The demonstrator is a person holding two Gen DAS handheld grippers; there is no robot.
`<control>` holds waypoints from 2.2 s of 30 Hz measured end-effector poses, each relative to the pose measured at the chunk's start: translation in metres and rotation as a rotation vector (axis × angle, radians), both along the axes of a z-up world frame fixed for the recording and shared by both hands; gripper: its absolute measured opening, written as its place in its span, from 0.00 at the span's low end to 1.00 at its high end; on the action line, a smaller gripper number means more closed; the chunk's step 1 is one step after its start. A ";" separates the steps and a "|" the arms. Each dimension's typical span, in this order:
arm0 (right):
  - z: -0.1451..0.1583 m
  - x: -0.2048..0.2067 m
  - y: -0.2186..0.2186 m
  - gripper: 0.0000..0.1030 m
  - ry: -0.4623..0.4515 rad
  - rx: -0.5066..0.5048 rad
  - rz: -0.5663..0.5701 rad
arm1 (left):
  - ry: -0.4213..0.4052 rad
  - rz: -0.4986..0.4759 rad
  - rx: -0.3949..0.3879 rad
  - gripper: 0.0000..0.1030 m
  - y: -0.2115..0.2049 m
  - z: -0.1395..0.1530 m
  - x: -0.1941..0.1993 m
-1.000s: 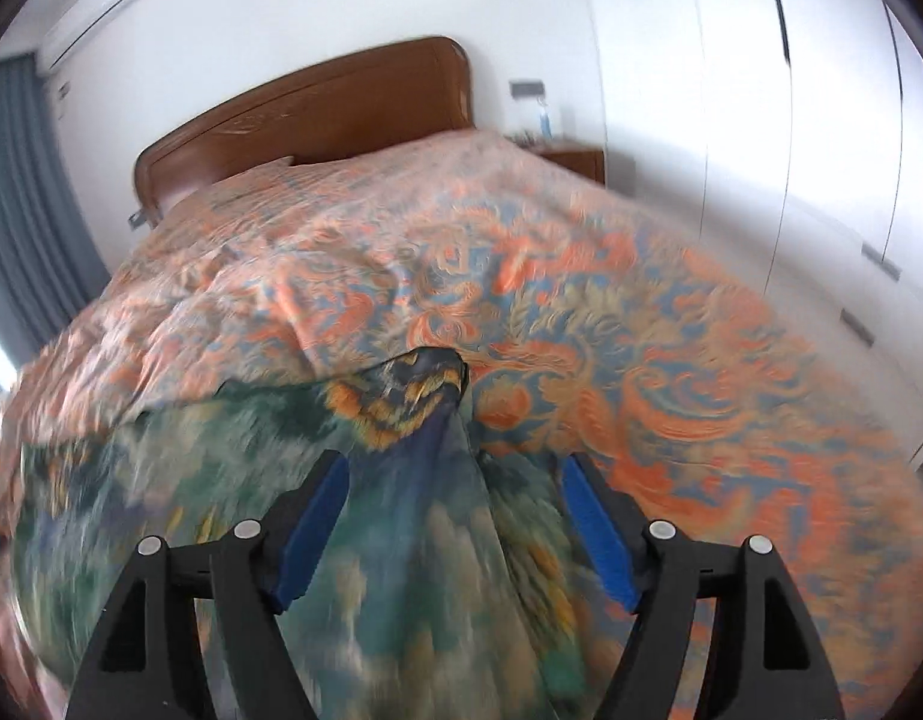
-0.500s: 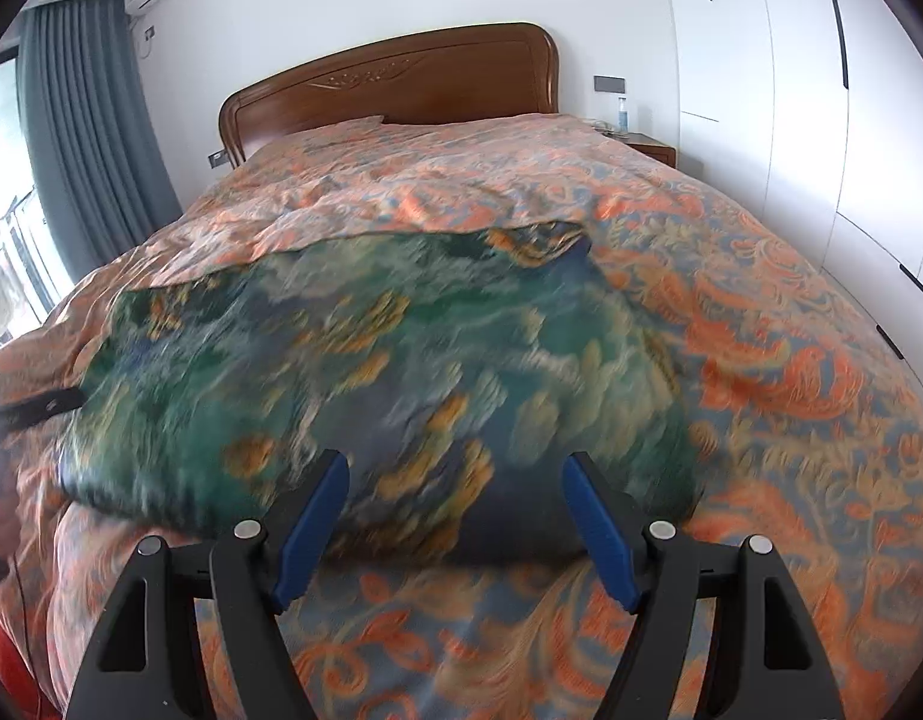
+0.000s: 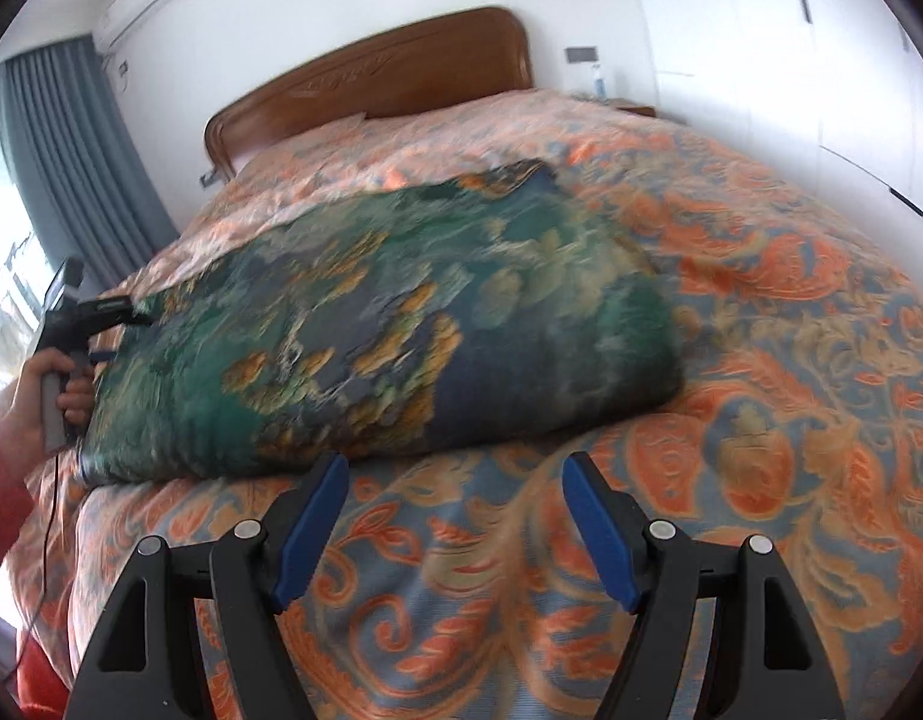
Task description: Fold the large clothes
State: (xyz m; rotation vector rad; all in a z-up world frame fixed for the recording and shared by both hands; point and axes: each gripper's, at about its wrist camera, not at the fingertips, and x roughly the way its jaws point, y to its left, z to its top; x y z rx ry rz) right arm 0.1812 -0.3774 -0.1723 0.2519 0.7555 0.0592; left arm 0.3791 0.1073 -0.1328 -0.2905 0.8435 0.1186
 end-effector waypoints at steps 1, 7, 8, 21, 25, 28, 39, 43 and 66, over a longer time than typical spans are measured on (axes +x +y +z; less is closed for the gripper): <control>0.001 -0.002 -0.003 0.73 -0.014 0.009 -0.008 | -0.024 -0.040 0.009 0.86 -0.011 0.009 -0.006; -0.003 -0.005 -0.007 0.73 -0.041 0.032 -0.007 | -0.079 -0.350 0.032 0.93 -0.119 0.049 -0.016; -0.004 -0.005 -0.008 0.73 -0.041 0.037 -0.007 | -0.071 -0.388 0.040 0.93 -0.135 0.049 -0.012; -0.016 -0.020 -0.027 0.73 -0.028 0.106 -0.019 | 0.104 -0.366 0.108 0.89 -0.189 -0.005 0.033; -0.018 -0.020 -0.029 0.73 -0.029 0.117 -0.014 | 0.075 -0.436 0.155 0.90 -0.190 -0.004 -0.004; -0.020 -0.018 -0.029 0.73 -0.025 0.118 -0.008 | 0.055 -0.473 0.177 0.90 -0.190 -0.004 -0.034; -0.017 -0.024 -0.025 0.73 -0.053 0.079 -0.031 | 0.048 -0.596 0.215 0.92 -0.206 -0.008 -0.125; -0.017 -0.027 -0.023 0.73 -0.057 0.070 -0.036 | 0.039 -0.660 0.239 0.92 -0.212 0.000 -0.147; -0.065 0.066 -0.099 0.74 0.089 0.672 -0.313 | 0.021 -0.795 0.227 0.94 -0.248 -0.018 -0.143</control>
